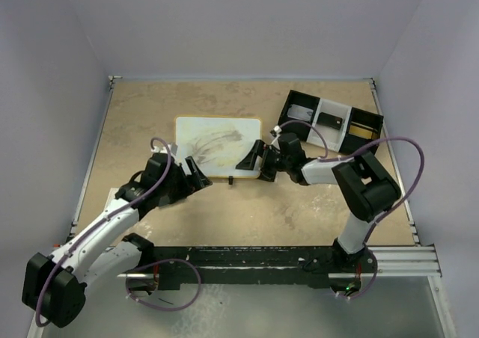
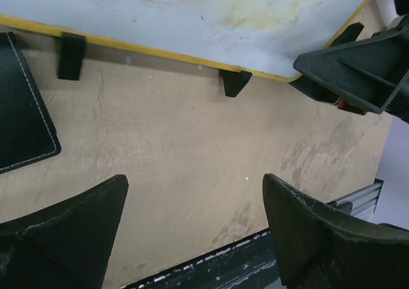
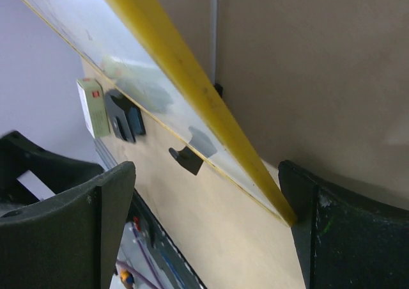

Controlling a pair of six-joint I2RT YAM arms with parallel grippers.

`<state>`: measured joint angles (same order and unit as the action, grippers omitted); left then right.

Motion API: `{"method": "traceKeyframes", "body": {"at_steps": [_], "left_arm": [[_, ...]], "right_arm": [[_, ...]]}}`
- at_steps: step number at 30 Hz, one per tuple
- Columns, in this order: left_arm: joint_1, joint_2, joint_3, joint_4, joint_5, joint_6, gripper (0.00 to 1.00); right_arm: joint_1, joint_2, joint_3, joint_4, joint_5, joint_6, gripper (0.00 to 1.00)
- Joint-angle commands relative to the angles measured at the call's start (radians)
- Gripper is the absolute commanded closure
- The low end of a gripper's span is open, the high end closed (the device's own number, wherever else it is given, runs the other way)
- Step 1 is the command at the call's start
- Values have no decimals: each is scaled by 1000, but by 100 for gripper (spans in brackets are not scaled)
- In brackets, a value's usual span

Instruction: Take the credit cards out of the card holder

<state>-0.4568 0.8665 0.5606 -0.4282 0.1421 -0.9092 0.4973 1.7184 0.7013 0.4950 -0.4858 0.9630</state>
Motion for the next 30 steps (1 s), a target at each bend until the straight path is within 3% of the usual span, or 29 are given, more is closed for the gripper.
{"method": "traceKeyframes", "body": {"at_steps": [1, 5, 9, 18, 30], "left_arm": [[-52, 105, -6, 187, -72, -51, 17], [-124, 232, 27, 236, -156, -66, 18], [-141, 301, 8, 314, -279, -134, 18], [-141, 473, 6, 600, -456, -162, 21], [-136, 718, 131, 725, -586, -84, 24]], "right_arm": [[48, 120, 154, 52, 82, 77, 3], [61, 224, 285, 42, 67, 91, 3], [61, 216, 323, -21, 93, 68, 2], [15, 63, 261, -217, 195, -40, 0], [-96, -234, 109, -379, 265, -116, 0]]}}
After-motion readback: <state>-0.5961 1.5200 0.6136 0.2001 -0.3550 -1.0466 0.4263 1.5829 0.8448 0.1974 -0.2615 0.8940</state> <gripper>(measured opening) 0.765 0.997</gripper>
